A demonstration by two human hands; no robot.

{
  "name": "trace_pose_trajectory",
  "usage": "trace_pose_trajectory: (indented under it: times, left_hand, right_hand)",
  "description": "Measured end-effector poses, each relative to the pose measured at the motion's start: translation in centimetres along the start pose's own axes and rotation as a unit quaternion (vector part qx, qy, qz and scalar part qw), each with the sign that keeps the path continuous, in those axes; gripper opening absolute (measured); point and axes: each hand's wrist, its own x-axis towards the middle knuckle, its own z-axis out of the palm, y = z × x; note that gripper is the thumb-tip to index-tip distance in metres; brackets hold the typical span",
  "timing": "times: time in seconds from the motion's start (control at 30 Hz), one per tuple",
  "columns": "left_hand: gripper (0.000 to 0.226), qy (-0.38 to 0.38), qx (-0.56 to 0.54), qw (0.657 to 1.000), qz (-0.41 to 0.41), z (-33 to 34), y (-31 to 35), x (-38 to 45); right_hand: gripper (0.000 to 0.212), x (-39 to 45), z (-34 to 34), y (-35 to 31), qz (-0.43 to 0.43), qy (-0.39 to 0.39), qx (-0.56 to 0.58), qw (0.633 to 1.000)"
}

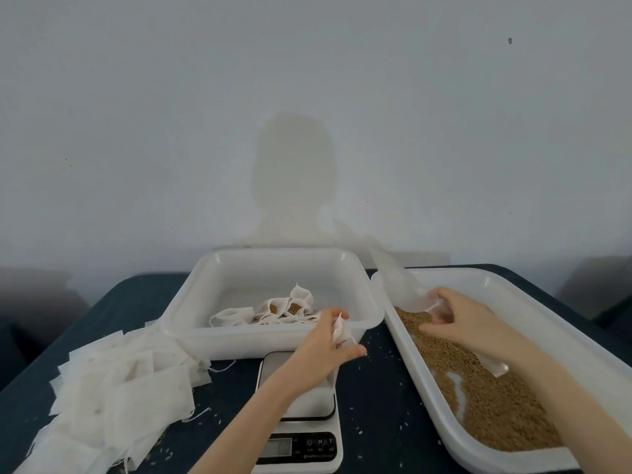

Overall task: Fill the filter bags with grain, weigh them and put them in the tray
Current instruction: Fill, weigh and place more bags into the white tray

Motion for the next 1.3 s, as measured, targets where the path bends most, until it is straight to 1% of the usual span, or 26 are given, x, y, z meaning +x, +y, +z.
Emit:
trace_pose_trajectory:
  times: [0.07,0.13,0.23,0.33,0.43,0.6,0.77,0.93,1.07,1.2,1.23,1.3]
  left_hand:
    - [0.056,-0.007,-0.010,1.000,-0.008,0.3,0.2,0.2]
    - [0.060,-0.015,-0.021,1.000,-0.015,0.5,0.3,0.4]
    - [0.065,-0.016,-0.057,0.998,-0.019,0.7,0.2,0.5]
    - [0.070,-0.005,-0.103,0.995,-0.016,0.8,-0.1,0.6]
    - [0.072,-0.004,-0.118,0.993,-0.025,0.6,-0.4,0.5]
    - [0.068,0.001,-0.106,0.994,-0.032,0.2,-1.1,0.6]
    - [0.068,-0.002,-0.091,0.995,-0.035,0.1,-1.2,0.8]
    - [0.066,0.019,-0.047,0.998,-0.031,-0.1,-1.2,0.7]
    - [0.085,0.014,0.006,1.000,-0.021,-0.7,-1.9,-0.2]
    - [0.096,0.032,0.049,0.998,-0.008,-0.5,-2.8,-1.1]
    - [0.096,0.042,0.051,0.998,0.000,-0.4,-3.0,-1.2]
    - [0.083,0.069,0.036,0.997,0.004,-0.2,-3.3,-1.2]
  right_hand:
    - [0.021,0.3,1.2,-2.3,-0.018,0.007,0.051,0.998]
    - [0.013,0.8,2.5,-4.3,-0.026,0.023,0.101,0.994]
    - [0.009,1.8,4.0,-6.4,-0.017,0.009,0.134,0.991]
    - [0.009,2.6,5.0,-7.2,-0.004,0.006,0.126,0.992]
    - [0.011,3.1,5.8,-7.2,0.009,0.006,0.122,0.993]
    - [0.016,3.3,6.5,-7.2,-0.003,0.009,0.146,0.989]
    - [0.011,3.3,6.9,-7.3,-0.007,-0.012,0.145,0.989]
    - [0.013,3.7,7.3,-7.6,-0.002,-0.027,0.164,0.986]
    - [0.012,4.0,7.3,-8.1,-0.012,-0.038,0.187,0.982]
    - [0.011,4.3,6.6,-8.8,-0.023,-0.061,0.234,0.970]
    - [0.010,4.3,6.5,-9.0,-0.024,-0.068,0.245,0.967]
    - [0.010,4.2,6.3,-9.2,-0.028,-0.072,0.252,0.965]
